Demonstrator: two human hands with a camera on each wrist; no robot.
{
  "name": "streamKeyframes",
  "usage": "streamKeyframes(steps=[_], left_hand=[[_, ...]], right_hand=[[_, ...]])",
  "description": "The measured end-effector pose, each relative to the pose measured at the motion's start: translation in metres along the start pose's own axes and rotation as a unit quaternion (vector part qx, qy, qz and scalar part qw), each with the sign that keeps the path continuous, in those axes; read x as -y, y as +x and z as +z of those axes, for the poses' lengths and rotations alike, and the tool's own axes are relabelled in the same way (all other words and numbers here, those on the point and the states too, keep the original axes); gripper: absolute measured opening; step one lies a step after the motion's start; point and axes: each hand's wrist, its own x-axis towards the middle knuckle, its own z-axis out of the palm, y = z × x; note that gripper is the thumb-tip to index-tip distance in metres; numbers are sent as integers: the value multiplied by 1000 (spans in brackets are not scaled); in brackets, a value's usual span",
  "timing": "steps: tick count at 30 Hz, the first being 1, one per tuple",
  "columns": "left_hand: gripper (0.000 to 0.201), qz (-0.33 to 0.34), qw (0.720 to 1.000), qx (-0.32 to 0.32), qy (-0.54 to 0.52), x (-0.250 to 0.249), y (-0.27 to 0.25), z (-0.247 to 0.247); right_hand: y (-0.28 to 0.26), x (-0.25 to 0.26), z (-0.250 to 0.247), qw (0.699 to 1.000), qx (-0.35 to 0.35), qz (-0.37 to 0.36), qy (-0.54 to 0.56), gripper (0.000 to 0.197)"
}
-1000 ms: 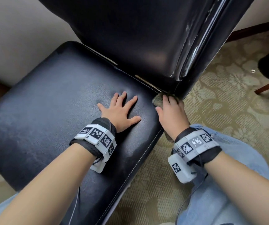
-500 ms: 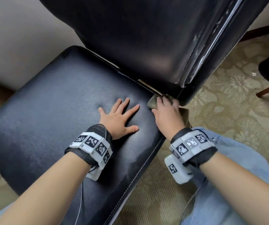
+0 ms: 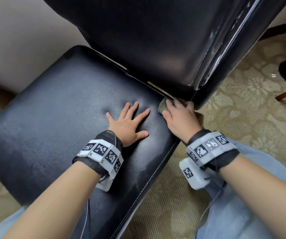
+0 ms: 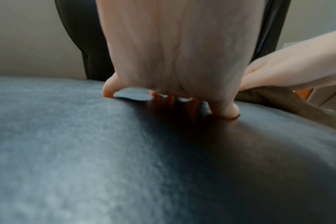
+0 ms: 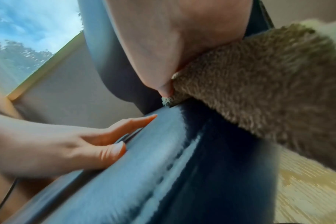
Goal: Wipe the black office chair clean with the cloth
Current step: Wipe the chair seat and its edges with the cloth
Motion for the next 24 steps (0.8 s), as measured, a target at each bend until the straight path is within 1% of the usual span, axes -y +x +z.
streamKeyframes(steps=[3,6,8,9,10,11,12,13,15,17,18,21,22,24], left_hand=[[70,-2,1000,5,13,1,0,-2],[70,-4,1000,12,12,1,1,-3],[70,-4,1000,13,5,1,1,-3],[70,-5,1000,13,0,1,0,-2],[70,-5,1000,12,-3,0,1,-1],[70,-4,1000,11,-5,0,1,-1],[70,-4,1000,10,-6,0,1,0],[70,-4,1000,10,-5,0,2,0],[70,-4,1000,8,-5,0,1,0],[70,0,1000,6,-10,0,1,1],[70,2,1000,5,-15,1,1,1],[71,8,999,-3,-40,3,1,0],[71,14,999,-3,-50,5,0,-1],[71,29,998,-2,-59,12,0,-3]], right_hand=[[2,-10,-1,999,1,4,35,49],[-15,-34,0,999,4,-11,37,52],[-23,-44,2,997,8,-10,71,55],[-23,-45,3,996,14,-2,87,57],[-21,-44,5,996,14,-1,89,66],[-17,-40,5,997,12,-4,74,74],[-15,-32,1,999,12,-5,47,75],[-11,-24,-2,1000,14,2,25,67],[0,-5,-12,1000,25,-11,-6,46],[17,10,-20,999,22,-37,2,39],[26,16,-21,999,21,-35,18,39],[32,18,-13,999,37,-19,30,49],[24,16,-10,999,37,-22,30,55],[5,7,-4,999,17,-41,-2,63]])
